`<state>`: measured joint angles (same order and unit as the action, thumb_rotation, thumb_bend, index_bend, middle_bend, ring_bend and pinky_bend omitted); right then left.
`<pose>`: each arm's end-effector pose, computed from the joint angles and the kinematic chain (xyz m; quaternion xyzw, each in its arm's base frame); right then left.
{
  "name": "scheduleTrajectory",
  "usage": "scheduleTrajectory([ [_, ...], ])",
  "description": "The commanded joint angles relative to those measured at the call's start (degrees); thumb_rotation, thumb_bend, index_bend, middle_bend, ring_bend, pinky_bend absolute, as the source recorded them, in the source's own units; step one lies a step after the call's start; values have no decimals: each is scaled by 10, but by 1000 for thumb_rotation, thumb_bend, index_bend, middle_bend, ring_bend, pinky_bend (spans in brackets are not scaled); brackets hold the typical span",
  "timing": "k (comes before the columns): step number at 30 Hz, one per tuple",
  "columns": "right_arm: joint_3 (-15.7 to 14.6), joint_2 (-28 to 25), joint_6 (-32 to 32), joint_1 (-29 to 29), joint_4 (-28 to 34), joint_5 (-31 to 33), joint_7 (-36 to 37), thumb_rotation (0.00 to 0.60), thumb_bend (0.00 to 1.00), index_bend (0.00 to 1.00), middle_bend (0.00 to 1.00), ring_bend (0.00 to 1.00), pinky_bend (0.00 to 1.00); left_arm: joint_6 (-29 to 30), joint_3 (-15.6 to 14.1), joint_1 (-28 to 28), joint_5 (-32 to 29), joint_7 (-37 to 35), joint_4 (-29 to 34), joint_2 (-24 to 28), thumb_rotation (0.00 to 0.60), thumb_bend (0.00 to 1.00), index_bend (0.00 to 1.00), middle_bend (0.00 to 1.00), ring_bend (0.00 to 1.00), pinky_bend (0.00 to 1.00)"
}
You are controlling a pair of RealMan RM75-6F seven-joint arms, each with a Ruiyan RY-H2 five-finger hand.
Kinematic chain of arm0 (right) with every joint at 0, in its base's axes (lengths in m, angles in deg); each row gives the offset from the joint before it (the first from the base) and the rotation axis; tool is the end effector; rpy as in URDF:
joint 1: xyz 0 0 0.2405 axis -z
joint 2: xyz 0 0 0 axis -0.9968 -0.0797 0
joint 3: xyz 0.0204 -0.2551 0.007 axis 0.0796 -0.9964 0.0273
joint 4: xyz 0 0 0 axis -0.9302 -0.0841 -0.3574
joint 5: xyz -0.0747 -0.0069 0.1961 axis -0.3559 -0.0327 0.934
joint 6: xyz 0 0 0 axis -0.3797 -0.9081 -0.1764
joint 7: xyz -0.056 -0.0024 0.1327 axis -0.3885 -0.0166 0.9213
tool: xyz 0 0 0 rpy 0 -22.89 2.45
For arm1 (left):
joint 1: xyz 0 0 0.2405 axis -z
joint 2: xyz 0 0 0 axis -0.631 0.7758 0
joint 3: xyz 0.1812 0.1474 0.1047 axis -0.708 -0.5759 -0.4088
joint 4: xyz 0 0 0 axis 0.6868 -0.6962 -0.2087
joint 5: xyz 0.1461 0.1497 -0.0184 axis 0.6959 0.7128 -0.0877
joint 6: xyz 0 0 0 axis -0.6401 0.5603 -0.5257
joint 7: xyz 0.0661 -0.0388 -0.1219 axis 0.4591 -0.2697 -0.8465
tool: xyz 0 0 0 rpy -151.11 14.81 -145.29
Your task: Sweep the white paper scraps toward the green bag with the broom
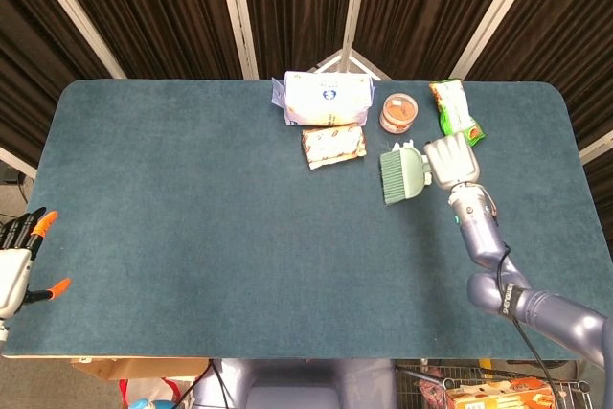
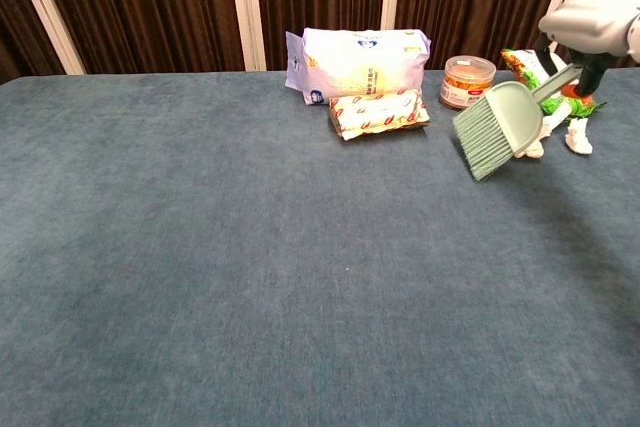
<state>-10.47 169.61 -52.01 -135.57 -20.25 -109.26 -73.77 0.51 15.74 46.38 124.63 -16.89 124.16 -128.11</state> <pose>-0.2016 -0.4405 0.0756 0.7491 -0.1799 0.1570 0.6179 -0.3175 0.1915 0.1563 -0.6045 -0.4153 -0.3403 0.5885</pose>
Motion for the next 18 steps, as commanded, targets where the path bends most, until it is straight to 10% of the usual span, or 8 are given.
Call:
scheduleTrajectory([
  [1, -6, 30, 27, -13, -55, 8, 7, 600, 661, 879, 1000, 1000, 972, -1, 1, 0, -2, 1, 0, 0, 600, 0, 0, 0, 0, 0],
  [18, -26, 50, 71, 6, -263, 31, 4, 600, 661, 879, 1000, 1000, 972, 1, -1, -1, -2, 7, 6, 0, 600, 0, 0, 0, 0, 0],
])
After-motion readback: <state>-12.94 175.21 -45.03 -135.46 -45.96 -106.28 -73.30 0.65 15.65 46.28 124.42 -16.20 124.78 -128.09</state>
